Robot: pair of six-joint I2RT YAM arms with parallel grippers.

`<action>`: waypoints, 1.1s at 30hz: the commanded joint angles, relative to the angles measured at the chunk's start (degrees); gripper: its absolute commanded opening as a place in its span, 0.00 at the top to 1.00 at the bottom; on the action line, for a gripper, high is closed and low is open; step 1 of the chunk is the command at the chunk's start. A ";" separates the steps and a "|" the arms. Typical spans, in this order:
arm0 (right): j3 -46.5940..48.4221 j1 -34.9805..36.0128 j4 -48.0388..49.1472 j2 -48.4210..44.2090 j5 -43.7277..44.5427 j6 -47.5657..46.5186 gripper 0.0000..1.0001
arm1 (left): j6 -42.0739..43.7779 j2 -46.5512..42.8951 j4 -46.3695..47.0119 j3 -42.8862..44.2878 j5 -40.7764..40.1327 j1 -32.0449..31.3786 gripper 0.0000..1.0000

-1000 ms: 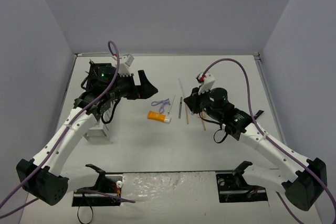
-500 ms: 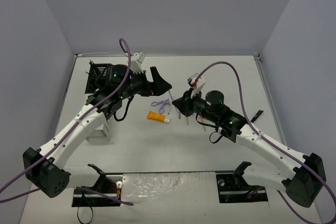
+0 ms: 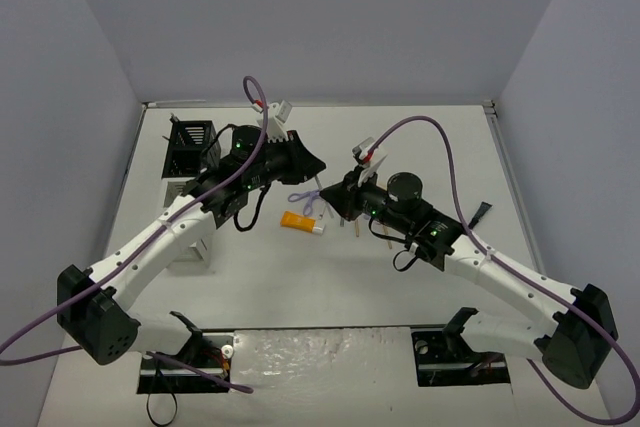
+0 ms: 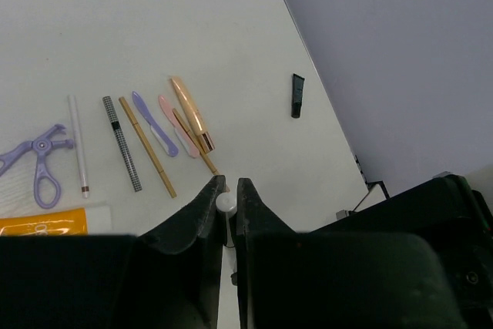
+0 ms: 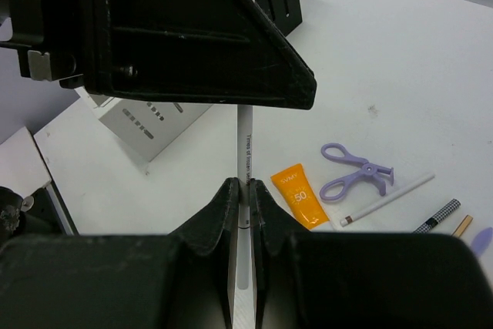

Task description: Organize the makeup

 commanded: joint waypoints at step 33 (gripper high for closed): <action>-1.62 -3.10 -11.23 -5.04 27.10 -0.97 0.00 | 19.00 3.85 15.59 2.50 -22.52 42.57 1.00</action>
